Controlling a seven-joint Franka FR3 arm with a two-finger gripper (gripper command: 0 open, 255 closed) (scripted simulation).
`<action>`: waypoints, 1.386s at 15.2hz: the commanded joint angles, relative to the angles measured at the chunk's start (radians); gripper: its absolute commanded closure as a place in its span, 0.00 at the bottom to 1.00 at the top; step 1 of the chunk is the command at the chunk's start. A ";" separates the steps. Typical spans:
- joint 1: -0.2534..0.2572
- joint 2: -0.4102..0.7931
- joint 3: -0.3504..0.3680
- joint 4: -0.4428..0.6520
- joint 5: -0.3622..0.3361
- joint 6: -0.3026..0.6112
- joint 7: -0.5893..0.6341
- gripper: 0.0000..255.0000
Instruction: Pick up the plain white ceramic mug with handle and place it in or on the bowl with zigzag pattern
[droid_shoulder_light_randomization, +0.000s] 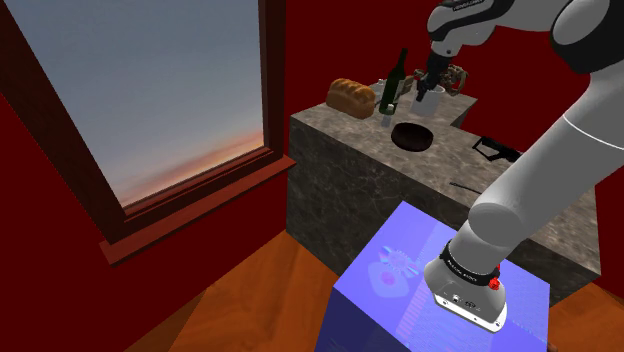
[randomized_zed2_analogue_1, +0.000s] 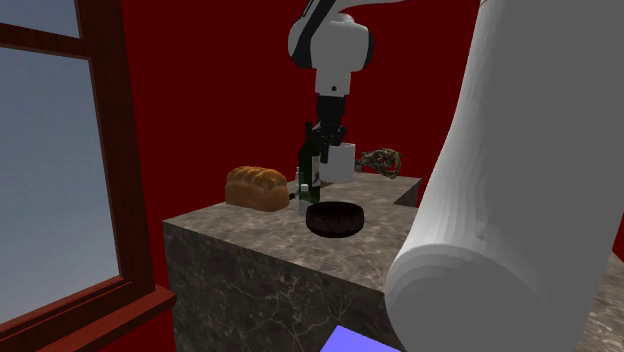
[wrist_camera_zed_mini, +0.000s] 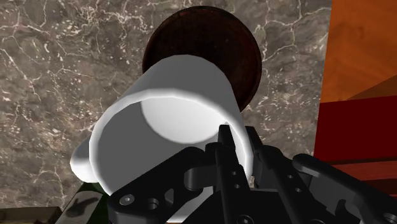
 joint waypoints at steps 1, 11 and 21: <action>0.000 0.001 -0.001 -0.025 0.001 0.026 -0.001 1.00; -0.001 0.044 -0.011 -0.122 0.029 0.159 -0.026 1.00; -0.001 0.065 -0.015 -0.151 0.044 0.204 -0.039 1.00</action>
